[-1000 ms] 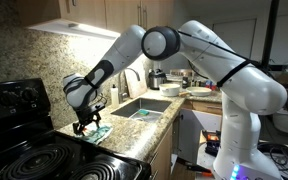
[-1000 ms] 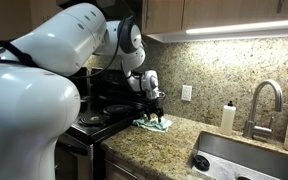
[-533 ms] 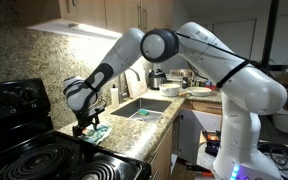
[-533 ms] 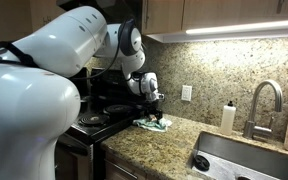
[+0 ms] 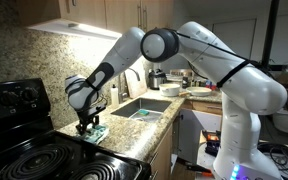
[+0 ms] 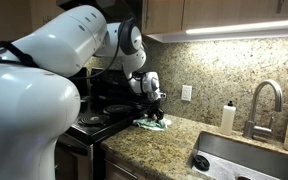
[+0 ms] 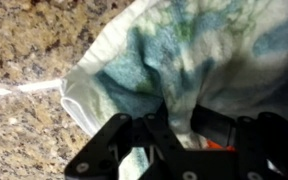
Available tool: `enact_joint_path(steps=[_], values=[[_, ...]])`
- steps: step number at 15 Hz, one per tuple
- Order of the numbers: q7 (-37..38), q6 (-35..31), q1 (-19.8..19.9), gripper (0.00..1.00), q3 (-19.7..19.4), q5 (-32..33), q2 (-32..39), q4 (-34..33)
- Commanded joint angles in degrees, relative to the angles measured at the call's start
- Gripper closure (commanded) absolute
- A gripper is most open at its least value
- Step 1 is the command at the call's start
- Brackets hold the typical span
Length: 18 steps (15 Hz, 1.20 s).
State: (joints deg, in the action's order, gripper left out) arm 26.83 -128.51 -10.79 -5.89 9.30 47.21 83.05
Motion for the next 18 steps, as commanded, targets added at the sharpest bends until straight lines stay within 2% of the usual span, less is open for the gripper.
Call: enact_joint_path(steps=[1,3,4,9,18], values=[[-2.6,-1.7,0.5,0.94,1.2,-1.2,0.9,0.6],[-3.4,-1.5,0.5,0.92,1.6,-1.4,1.2,0.4],[-3.6,-1.4,0.5,0.94,1.6,-1.4,1.3,0.3],[-1.4,-0.3,-0.7,0.92,-0.3,0.2,3.9,-3.7],[4.7,4.3,-4.2,0.92,-6.0,3.0,13.8,-22.8]])
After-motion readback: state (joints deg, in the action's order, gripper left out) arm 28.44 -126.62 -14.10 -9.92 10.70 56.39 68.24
